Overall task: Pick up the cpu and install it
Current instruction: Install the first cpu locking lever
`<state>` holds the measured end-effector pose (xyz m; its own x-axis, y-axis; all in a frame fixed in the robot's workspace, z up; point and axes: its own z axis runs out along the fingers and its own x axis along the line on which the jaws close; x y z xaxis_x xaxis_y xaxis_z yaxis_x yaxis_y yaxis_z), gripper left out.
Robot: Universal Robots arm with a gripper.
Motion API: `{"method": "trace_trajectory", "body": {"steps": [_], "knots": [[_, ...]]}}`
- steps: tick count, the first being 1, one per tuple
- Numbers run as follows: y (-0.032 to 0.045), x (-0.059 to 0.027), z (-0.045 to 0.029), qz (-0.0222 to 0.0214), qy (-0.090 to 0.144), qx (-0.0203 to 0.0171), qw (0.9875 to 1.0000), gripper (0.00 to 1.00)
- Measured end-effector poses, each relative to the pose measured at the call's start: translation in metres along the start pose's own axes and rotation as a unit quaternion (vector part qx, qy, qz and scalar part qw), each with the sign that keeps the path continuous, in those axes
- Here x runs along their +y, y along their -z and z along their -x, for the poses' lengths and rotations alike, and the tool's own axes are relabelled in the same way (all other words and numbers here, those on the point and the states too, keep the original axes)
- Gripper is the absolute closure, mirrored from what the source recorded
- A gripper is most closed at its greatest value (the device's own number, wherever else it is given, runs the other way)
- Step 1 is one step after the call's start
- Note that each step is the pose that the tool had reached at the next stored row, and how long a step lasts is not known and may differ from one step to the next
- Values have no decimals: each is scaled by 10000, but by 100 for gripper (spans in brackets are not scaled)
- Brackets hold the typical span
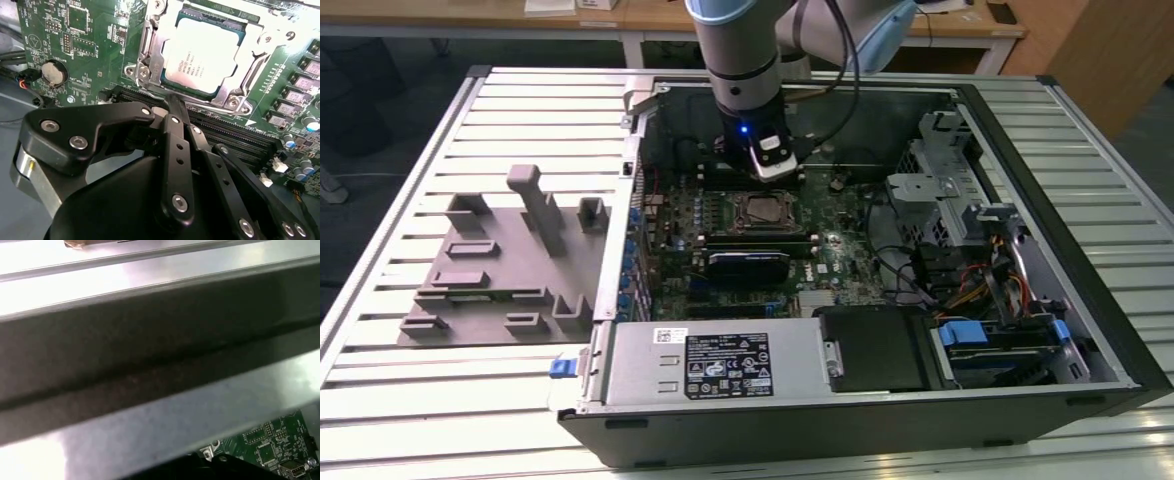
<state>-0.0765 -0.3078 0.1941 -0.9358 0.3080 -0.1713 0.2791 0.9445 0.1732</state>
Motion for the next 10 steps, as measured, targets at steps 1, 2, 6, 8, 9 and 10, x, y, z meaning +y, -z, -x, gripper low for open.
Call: {"method": "trace_trajectory", "body": {"steps": [1,2,6,8,9,10], "knots": [[-2,-1,0,-8,2,-2,10000,89],[-5,-1,-1,-14,3,-4,10000,89],[-21,-1,-3,-25,7,-11,10000,89],[-23,-3,-4,-37,9,-12,10000,89],[-24,-4,-4,-39,9,-12,10000,89],[-23,-5,-4,-35,8,-10,10000,89]]}}
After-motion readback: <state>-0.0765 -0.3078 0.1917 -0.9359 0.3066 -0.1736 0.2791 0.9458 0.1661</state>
